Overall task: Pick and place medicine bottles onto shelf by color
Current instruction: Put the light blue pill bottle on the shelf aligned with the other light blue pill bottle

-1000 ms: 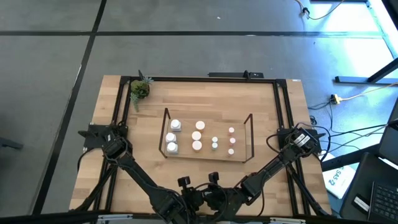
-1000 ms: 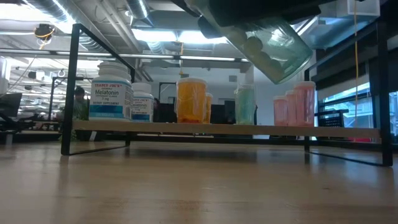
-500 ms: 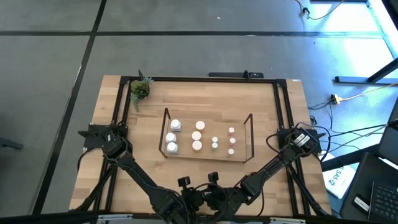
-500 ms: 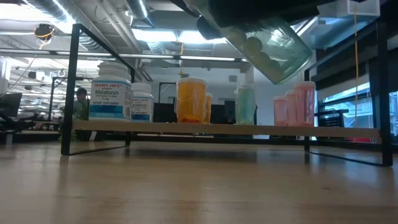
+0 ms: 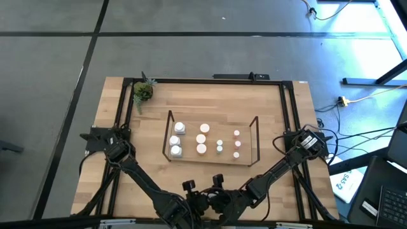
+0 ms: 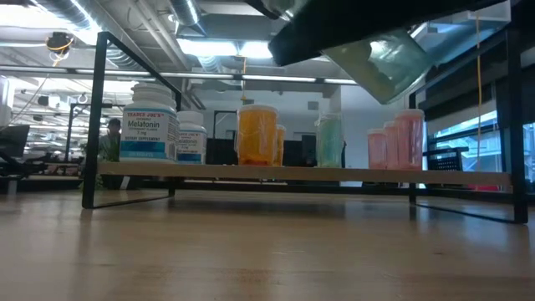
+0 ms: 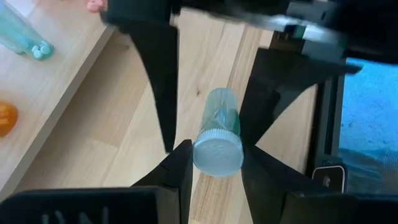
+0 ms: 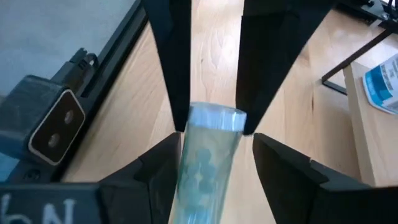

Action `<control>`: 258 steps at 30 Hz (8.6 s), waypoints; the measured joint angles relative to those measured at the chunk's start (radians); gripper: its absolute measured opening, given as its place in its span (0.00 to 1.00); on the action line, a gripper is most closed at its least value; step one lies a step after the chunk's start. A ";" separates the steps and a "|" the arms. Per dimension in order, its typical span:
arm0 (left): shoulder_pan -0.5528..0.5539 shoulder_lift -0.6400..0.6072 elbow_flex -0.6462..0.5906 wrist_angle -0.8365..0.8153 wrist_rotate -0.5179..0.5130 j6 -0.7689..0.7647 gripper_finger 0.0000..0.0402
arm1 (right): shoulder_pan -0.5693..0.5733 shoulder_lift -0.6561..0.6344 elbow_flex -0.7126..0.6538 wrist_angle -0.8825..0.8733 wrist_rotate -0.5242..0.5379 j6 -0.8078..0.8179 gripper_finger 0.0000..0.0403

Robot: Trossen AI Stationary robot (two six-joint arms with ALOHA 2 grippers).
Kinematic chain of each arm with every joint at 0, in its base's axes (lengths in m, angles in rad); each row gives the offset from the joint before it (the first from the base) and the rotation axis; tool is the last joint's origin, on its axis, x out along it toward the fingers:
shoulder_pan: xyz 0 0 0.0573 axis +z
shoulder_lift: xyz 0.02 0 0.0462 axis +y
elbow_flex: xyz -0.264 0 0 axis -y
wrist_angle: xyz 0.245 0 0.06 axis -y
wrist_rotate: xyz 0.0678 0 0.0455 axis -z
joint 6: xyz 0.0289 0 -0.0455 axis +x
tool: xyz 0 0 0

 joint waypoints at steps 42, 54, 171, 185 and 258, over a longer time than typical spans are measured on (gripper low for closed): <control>0.159 -0.002 0.335 -0.367 0.224 0.241 0.25 | 0.226 -0.284 0.000 -0.703 0.102 0.497 0.50; 0.261 0.013 0.323 -0.431 0.456 0.310 0.25 | 0.265 -0.310 0.000 -0.755 0.142 0.598 0.50; 0.311 0.167 0.330 -0.516 0.594 0.022 0.48 | 0.263 -0.309 0.000 -0.707 -0.052 0.571 0.50; 0.264 0.127 0.375 -0.546 0.479 -0.002 0.48 | 0.263 -0.309 -0.001 -0.694 -0.052 0.571 0.50; -0.146 0.017 0.350 -0.597 -0.030 -0.475 0.48 | -0.196 -0.114 0.000 -0.227 -0.323 -0.034 0.50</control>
